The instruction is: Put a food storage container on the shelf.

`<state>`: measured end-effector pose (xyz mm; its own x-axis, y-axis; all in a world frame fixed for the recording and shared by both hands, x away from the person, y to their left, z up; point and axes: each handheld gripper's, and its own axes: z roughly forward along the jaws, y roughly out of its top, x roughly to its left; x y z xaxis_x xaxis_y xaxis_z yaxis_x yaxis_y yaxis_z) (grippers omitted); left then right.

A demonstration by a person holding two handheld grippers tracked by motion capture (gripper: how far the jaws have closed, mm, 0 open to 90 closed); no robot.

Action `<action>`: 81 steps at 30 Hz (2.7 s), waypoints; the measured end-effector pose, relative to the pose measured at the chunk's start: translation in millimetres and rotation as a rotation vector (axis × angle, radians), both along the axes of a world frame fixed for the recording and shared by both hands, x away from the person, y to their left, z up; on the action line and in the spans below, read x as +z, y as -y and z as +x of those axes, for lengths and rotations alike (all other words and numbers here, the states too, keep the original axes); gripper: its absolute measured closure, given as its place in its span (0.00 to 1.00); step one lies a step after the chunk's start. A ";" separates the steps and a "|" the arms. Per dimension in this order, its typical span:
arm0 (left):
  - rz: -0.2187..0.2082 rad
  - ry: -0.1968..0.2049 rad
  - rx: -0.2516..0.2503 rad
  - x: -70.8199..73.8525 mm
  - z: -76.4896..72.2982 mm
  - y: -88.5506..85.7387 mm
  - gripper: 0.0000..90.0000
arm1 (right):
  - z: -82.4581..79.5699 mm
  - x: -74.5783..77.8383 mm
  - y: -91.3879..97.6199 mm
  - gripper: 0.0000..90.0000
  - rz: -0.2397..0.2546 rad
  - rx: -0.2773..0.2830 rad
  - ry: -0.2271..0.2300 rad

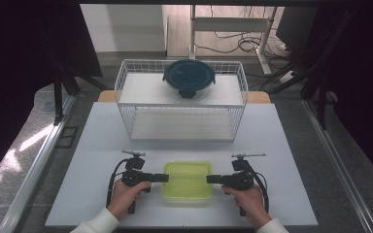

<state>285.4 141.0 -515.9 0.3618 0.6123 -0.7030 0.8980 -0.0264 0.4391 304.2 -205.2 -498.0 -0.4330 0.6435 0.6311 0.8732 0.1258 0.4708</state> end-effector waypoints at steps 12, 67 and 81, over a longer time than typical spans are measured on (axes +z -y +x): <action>0.057 0.171 -0.014 34.7 -13.9 5.0 0.88 | -9.0 28.0 0.3 0.87 -0.036 0.024 0.162; 0.035 0.474 0.008 189.7 29.2 -10.5 0.88 | 29.4 182.9 -10.4 0.87 -0.008 0.055 0.499; 0.029 0.502 0.004 229.4 60.2 -16.1 0.88 | 56.7 219.1 -13.0 0.87 0.018 0.046 0.511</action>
<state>345.7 157.2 -286.5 0.6488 0.6307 -0.4257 0.5762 -0.0419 0.8162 360.9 -192.3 -278.9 -0.7170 0.6073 0.3423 0.5246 0.1466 0.8386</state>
